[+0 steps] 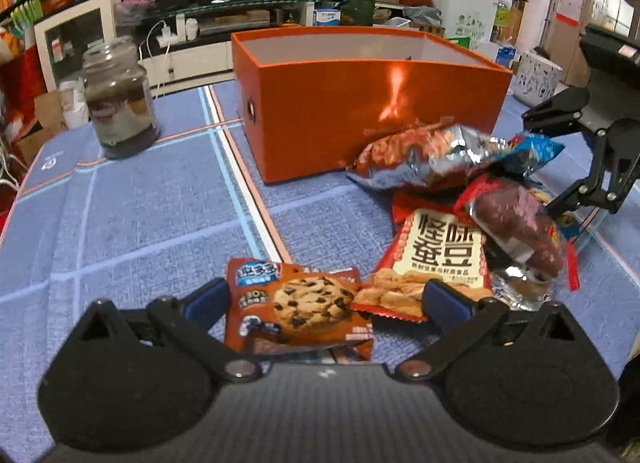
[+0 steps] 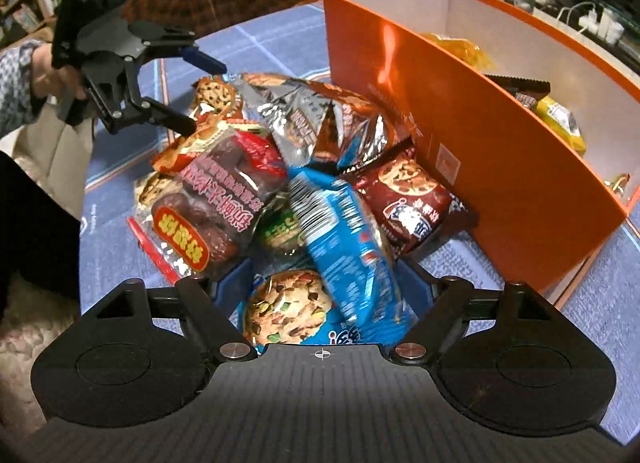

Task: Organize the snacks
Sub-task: 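Grasp orange cookie packet with left gripper while right gripper grasps blue cookie bag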

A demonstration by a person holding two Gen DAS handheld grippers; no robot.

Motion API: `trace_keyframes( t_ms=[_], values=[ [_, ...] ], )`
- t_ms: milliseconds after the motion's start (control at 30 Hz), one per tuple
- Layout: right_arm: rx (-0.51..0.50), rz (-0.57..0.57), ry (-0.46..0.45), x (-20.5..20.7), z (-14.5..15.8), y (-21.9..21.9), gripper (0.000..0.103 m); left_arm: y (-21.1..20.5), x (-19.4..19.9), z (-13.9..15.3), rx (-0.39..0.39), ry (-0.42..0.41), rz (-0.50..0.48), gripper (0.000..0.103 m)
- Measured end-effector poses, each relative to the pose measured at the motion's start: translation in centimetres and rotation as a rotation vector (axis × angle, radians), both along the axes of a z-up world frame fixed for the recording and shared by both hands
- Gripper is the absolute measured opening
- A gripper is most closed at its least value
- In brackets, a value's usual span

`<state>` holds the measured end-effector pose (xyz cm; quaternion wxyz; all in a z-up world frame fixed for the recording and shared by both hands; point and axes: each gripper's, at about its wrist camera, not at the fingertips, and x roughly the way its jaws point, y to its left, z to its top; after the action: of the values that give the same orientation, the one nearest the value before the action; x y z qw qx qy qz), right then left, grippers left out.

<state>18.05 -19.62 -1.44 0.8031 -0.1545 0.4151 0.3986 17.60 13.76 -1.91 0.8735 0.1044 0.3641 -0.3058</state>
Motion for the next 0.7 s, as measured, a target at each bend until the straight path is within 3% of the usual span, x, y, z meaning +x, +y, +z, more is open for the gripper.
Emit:
trace_keyframes(
  t_ms=[133, 233, 300, 433, 533, 700],
  values=[
    [-0.002, -0.018, 0.002, -0.1, -0.2, 0.4, 0.052, 0.4, 0.0, -0.3, -0.026, 0.034, 0.033, 0.1],
    [0.003, -0.048, 0.019, -0.3, -0.2, 0.4, 0.047, 0.6, -0.6, -0.2, -0.034, 0.049, 0.047, 0.09],
    [0.016, -0.082, 0.034, -0.4, -0.3, 0.3, 0.047, 0.7, -1.0, -0.1, -0.032, 0.054, 0.067, 0.085],
    [0.065, -0.174, 0.062, -0.6, -0.4, 0.0, 0.045, 1.0, -1.6, -0.2, -0.053, 0.057, 0.092, 0.085],
    [0.101, -0.205, 0.073, -1.1, -0.3, -0.3, 0.042, 1.6, -1.8, 0.2, -0.058, 0.05, 0.122, 0.07],
    [0.138, -0.274, 0.05, -1.8, -0.4, -0.4, 0.042, 1.9, -2.5, 0.2, -0.028, 0.037, 0.132, 0.069]
  ],
)
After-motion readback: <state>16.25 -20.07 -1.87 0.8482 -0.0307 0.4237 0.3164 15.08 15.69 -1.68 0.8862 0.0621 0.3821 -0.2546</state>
